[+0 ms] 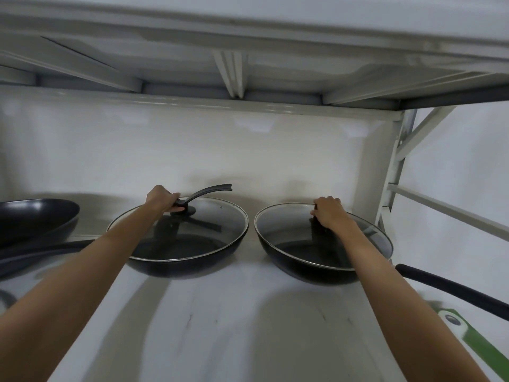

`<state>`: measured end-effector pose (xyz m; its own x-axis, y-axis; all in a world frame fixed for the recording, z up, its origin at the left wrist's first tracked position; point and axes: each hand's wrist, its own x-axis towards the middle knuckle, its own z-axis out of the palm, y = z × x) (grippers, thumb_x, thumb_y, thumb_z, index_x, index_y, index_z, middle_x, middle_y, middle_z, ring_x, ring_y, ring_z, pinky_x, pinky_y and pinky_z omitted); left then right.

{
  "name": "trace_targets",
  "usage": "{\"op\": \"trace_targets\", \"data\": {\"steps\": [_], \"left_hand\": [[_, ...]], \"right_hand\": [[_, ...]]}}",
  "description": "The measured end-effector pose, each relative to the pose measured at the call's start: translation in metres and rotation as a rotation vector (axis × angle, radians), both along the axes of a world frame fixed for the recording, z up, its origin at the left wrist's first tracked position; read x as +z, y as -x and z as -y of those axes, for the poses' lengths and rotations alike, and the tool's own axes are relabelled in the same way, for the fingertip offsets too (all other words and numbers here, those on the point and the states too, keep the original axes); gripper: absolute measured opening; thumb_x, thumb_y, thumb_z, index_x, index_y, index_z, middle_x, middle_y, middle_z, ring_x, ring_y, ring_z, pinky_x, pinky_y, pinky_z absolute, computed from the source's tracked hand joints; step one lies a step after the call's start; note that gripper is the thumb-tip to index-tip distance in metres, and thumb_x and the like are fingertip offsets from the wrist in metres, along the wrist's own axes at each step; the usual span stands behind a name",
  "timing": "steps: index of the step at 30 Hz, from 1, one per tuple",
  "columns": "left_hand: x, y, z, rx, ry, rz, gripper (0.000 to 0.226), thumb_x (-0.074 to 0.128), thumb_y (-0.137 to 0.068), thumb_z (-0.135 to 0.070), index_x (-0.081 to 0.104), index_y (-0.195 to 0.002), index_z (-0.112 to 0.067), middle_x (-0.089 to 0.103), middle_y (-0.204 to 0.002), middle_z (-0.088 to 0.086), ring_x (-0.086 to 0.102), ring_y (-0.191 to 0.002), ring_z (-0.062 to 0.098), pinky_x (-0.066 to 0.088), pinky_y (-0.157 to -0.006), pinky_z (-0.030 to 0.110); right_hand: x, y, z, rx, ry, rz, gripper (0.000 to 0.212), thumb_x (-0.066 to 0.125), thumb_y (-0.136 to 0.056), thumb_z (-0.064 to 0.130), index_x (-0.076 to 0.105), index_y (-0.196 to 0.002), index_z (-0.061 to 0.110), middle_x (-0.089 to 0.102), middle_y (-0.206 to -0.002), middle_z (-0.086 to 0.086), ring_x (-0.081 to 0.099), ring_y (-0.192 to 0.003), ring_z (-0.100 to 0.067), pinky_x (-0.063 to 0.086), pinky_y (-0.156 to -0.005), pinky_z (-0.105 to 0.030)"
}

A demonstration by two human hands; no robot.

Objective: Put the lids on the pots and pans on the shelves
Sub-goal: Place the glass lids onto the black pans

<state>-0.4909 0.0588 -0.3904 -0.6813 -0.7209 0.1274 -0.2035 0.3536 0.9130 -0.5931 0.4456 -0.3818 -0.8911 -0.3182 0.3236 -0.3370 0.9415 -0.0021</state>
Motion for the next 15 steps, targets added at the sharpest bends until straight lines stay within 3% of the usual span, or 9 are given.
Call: {"op": "trace_targets", "data": {"steps": [2, 4, 6, 9, 12, 15], "left_hand": [[-0.001, -0.001, -0.002, 0.002, 0.005, -0.013, 0.033, 0.06, -0.091, -0.015, 0.056, -0.06, -0.004, 0.075, -0.072, 0.016, 0.065, -0.034, 0.014, 0.058, -0.087, 0.041], [0.0, -0.003, -0.005, 0.014, 0.031, 0.002, 0.031, 0.063, -0.088, -0.016, 0.059, -0.061, -0.002, 0.074, -0.064, 0.013, 0.074, -0.068, 0.03, 0.056, -0.092, 0.041], [0.002, -0.008, -0.012, 0.024, 0.11, 0.054, 0.027, 0.063, -0.086, -0.017, 0.067, -0.072, 0.004, 0.071, -0.066, 0.016, 0.072, -0.09, 0.038, 0.056, -0.088, 0.037], [0.008, -0.018, -0.028, 0.029, 0.247, 0.136, 0.03, 0.061, -0.086, -0.017, 0.069, -0.09, 0.012, 0.071, -0.093, 0.027, 0.067, -0.1, 0.04, 0.053, -0.085, 0.04], [0.012, -0.023, -0.034, 0.028, 0.313, 0.185, 0.026, 0.06, -0.086, -0.014, 0.066, -0.086, 0.011, 0.07, -0.096, 0.028, 0.065, -0.102, 0.041, 0.051, -0.081, 0.041], [0.013, -0.027, -0.037, 0.041, 0.371, 0.209, 0.029, 0.061, -0.085, -0.013, 0.069, -0.098, 0.012, 0.07, -0.102, 0.029, 0.065, -0.101, 0.04, 0.051, -0.081, 0.039]], "right_hand": [[-0.003, -0.002, 0.0, -0.011, 0.005, -0.006, 0.027, 0.052, -0.096, 0.017, 0.057, -0.118, 0.003, 0.06, -0.124, -0.017, 0.051, -0.116, -0.032, 0.038, -0.098, -0.036], [-0.004, -0.005, 0.001, -0.034, 0.057, -0.009, 0.033, 0.05, -0.097, 0.021, 0.049, -0.123, 0.001, 0.057, -0.125, -0.02, 0.05, -0.117, -0.034, 0.039, -0.099, -0.037], [-0.004, -0.009, 0.003, -0.049, 0.104, -0.024, 0.039, 0.049, -0.098, 0.022, 0.041, -0.127, -0.002, 0.055, -0.125, -0.023, 0.051, -0.116, -0.036, 0.037, -0.1, -0.037], [-0.006, -0.013, 0.005, -0.052, 0.112, -0.045, 0.041, 0.048, -0.098, 0.019, 0.036, -0.13, -0.003, 0.052, -0.127, -0.024, 0.05, -0.117, -0.036, 0.036, -0.101, -0.038], [-0.004, -0.018, 0.004, -0.053, 0.104, -0.049, 0.038, 0.051, -0.096, 0.012, 0.039, -0.129, -0.002, 0.043, -0.132, -0.023, 0.047, -0.118, -0.036, 0.038, -0.101, -0.037], [-0.003, -0.024, 0.003, -0.046, 0.122, -0.039, 0.037, 0.053, -0.094, 0.007, 0.041, -0.128, -0.002, 0.042, -0.133, -0.023, 0.046, -0.119, -0.037, 0.04, -0.099, -0.037]]}}
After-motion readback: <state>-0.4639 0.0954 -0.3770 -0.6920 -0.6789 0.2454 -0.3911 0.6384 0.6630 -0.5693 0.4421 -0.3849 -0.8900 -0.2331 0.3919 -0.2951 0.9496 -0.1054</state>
